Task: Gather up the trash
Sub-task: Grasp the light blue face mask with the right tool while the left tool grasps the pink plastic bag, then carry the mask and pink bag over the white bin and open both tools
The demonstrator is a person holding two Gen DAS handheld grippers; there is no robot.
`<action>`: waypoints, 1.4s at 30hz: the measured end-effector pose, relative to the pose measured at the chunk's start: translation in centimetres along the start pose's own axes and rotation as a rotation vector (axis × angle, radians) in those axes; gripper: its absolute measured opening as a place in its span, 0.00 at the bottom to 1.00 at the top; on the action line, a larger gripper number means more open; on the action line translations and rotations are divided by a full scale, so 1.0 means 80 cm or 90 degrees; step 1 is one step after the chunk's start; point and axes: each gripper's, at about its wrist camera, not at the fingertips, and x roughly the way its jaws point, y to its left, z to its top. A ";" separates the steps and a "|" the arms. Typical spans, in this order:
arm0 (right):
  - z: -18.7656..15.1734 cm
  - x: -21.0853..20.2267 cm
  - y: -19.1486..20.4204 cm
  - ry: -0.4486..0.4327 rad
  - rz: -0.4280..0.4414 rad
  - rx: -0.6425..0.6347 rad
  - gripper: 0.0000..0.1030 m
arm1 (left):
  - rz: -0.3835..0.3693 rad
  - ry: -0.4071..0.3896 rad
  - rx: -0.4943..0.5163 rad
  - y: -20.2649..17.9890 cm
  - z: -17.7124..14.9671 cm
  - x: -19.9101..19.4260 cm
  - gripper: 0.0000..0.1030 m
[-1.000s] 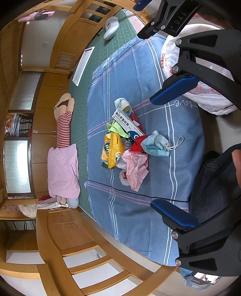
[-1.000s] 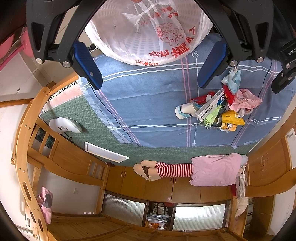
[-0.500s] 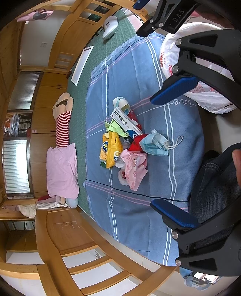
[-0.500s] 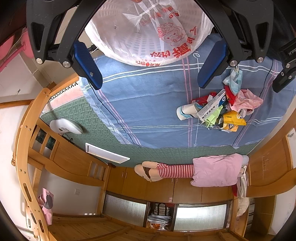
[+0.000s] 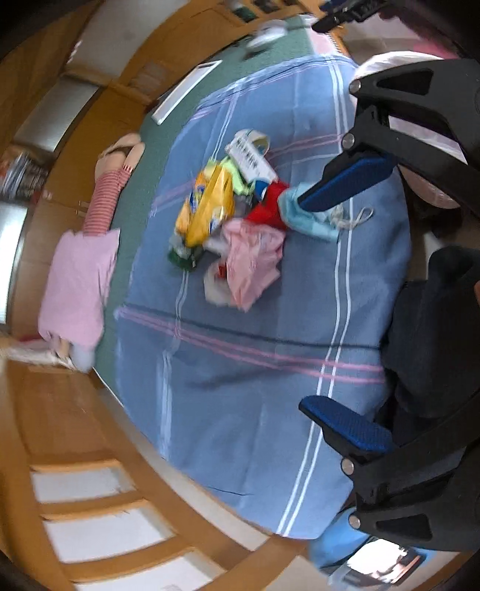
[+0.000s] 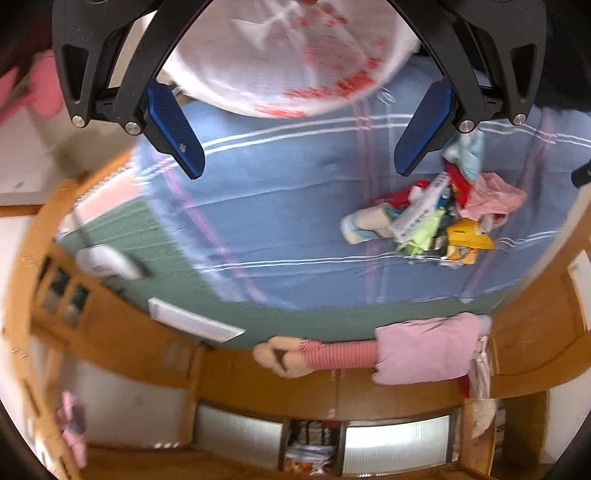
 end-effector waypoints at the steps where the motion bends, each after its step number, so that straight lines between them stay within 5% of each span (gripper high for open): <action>1: 0.002 0.015 0.011 0.007 0.019 -0.003 0.98 | -0.001 0.005 -0.008 0.005 0.001 0.004 0.86; 3: 0.004 0.040 0.037 0.028 0.073 -0.010 0.96 | -0.008 0.021 -0.029 0.016 0.003 0.016 0.68; 7: -0.001 0.091 0.116 0.086 0.186 -0.035 0.85 | -0.018 0.045 -0.054 0.027 0.013 0.040 0.60; 8: -0.003 0.104 0.137 0.099 0.204 -0.048 0.80 | -0.014 0.045 -0.060 0.028 0.018 0.045 0.62; 11: -0.013 0.136 0.186 0.129 0.216 -0.082 0.69 | -0.012 0.021 -0.089 0.030 0.039 0.068 0.91; 13: -0.021 0.157 0.209 0.155 0.215 -0.104 0.59 | -0.013 0.021 -0.103 0.026 0.051 0.089 0.91; 17: -0.034 0.173 0.217 0.200 0.233 -0.120 0.16 | -0.011 0.074 -0.123 0.015 0.072 0.145 0.91; 20: -0.035 0.163 0.198 0.191 0.255 -0.090 0.11 | -0.041 0.120 -0.130 0.000 0.077 0.184 0.89; 23: -0.032 0.152 0.172 0.176 0.268 -0.058 0.10 | -0.070 0.137 -0.102 -0.018 0.074 0.206 0.58; 29: -0.033 0.129 0.118 0.159 0.273 0.012 0.09 | -0.123 0.146 -0.086 -0.018 0.060 0.207 0.27; 32: -0.032 0.116 0.096 0.139 0.261 0.027 0.09 | -0.152 0.132 -0.106 -0.012 0.052 0.193 0.25; 42: -0.018 0.102 0.054 0.103 0.240 0.054 0.08 | -0.105 -0.001 -0.131 0.011 0.065 0.117 0.24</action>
